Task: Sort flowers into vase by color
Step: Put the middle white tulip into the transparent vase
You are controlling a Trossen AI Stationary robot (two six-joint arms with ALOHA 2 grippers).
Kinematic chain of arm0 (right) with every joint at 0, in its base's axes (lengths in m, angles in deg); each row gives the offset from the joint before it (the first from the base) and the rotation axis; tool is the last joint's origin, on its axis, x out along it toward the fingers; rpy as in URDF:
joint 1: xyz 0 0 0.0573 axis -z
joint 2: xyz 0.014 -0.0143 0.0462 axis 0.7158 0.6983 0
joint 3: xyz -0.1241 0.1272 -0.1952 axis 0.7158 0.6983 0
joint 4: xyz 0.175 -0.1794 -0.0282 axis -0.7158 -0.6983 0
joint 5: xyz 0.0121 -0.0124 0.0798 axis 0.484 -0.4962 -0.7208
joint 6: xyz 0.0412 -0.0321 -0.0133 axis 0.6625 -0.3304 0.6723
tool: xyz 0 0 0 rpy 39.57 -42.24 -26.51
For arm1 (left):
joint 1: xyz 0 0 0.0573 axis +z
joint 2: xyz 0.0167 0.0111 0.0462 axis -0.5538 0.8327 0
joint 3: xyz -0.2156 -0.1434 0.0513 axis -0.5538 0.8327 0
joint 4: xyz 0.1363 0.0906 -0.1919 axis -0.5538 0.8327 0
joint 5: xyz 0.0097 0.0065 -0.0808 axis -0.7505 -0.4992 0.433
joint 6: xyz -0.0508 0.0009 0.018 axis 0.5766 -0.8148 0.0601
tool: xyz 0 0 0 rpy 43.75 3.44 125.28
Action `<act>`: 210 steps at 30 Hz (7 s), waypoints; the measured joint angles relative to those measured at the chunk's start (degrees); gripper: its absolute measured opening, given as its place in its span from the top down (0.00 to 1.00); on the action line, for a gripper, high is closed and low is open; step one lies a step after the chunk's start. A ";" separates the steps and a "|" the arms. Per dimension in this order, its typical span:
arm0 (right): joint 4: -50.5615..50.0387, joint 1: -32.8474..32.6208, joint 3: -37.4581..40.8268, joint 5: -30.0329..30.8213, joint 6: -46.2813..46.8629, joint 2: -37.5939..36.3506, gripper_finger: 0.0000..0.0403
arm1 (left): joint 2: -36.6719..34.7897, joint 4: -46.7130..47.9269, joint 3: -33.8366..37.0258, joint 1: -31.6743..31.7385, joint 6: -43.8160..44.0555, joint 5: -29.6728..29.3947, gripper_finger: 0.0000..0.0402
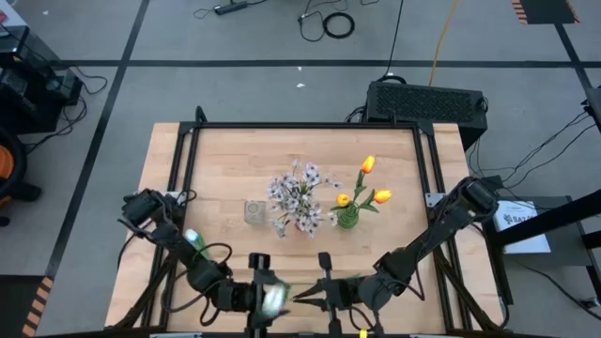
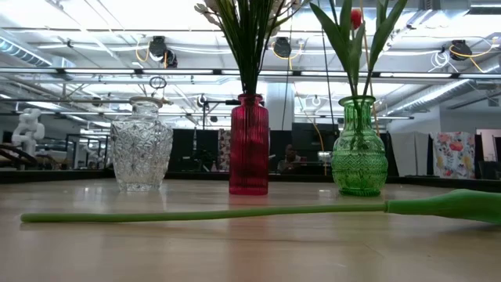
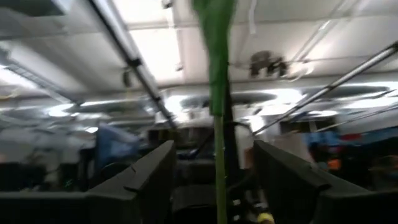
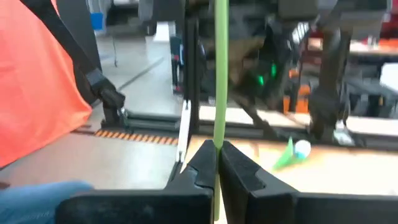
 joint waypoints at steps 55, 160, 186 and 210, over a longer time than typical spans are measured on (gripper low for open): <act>-25.77 -0.81 -0.02 -0.49 15.13 -6.24 1.00 | -12.43 44.39 -3.74 -3.76 25.87 -24.35 0.66; -37.05 -7.06 -0.02 2.83 23.02 -11.16 0.36 | -57.83 115.00 17.66 -3.38 56.31 -42.92 0.97; -37.28 -7.06 -0.02 2.79 21.94 -11.16 0.36 | -54.57 113.93 29.29 0.70 74.06 -46.02 0.97; -37.33 -6.93 -0.02 2.79 22.11 -11.16 0.36 | -51.75 109.90 30.77 0.70 76.82 -42.86 0.77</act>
